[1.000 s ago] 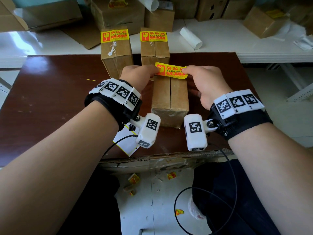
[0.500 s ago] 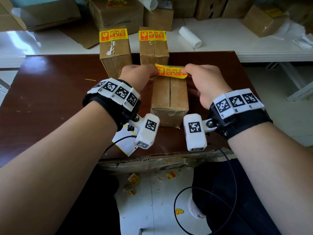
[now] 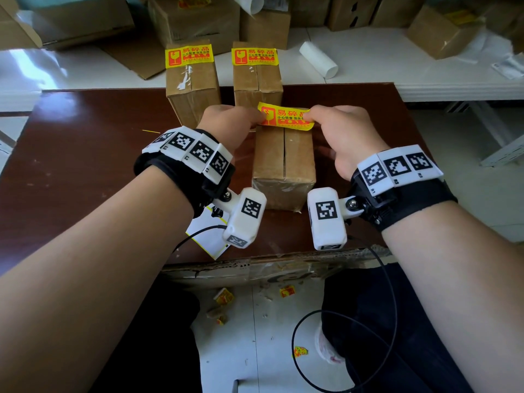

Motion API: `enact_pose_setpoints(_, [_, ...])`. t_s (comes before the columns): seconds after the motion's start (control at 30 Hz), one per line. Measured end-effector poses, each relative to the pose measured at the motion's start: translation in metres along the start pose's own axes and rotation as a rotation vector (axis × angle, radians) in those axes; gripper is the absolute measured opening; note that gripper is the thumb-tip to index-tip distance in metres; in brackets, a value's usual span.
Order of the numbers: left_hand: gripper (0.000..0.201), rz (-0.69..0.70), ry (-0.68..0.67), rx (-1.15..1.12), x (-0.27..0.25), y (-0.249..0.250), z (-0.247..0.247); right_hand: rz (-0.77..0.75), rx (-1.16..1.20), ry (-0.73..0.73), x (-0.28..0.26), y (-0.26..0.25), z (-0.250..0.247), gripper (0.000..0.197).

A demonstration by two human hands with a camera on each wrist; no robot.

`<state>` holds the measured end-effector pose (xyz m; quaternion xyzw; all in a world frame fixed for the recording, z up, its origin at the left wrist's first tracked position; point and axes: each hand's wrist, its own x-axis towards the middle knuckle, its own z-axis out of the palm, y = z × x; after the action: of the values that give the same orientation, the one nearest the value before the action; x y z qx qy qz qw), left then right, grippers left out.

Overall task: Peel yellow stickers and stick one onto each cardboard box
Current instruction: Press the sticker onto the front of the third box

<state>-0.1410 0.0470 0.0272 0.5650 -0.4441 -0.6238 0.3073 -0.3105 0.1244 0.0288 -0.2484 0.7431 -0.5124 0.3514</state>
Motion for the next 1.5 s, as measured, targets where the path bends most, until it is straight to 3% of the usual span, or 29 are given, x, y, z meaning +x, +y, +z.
enact_pose_setpoints(0.1, [0.041, 0.004, 0.003, 0.0, -0.003, 0.0, 0.0, -0.005, -0.011, -0.017, 0.001, 0.001, 0.001, 0.02])
enact_pose_setpoints(0.2, [0.052, 0.001, 0.001, 0.004, -0.003, 0.001, -0.001, -0.003, 0.0, -0.013, 0.001, 0.001, 0.0, 0.032])
enact_pose_setpoints(0.27, [0.046, -0.004, -0.006, -0.001, -0.005, 0.002, -0.001, -0.004, 0.005, -0.012, 0.002, 0.002, 0.0, 0.038])
enact_pose_setpoints(0.43, [0.024, -0.018, -0.02, 0.008, -0.008, 0.003, 0.0, -0.019, -0.016, -0.021, 0.0, 0.001, 0.0, 0.028])
enact_pose_setpoints(0.67, [0.03, -0.029, -0.033, 0.003, -0.012, 0.005, 0.0, -0.046, -0.041, -0.015, 0.001, 0.003, 0.0, 0.019])
enact_pose_setpoints(0.83, [0.027, -0.025, -0.011, 0.036, -0.013, 0.006, 0.0, -0.043, -0.029, -0.008, 0.002, 0.002, -0.001, 0.032])
enact_pose_setpoints(1.03, [0.037, -0.034, -0.025, 0.025, -0.016, 0.009, 0.002, -0.044, -0.027, -0.01, 0.002, 0.002, -0.001, 0.017])
enact_pose_setpoints(1.37, [0.026, 0.0, -0.012, 0.038, -0.014, 0.005, 0.001, -0.043, -0.027, -0.024, 0.003, 0.003, -0.002, 0.022])
enact_pose_setpoints(1.5, [0.032, -0.002, -0.012, 0.017, -0.013, 0.005, 0.002, -0.047, -0.023, -0.038, 0.004, 0.004, -0.002, 0.024])
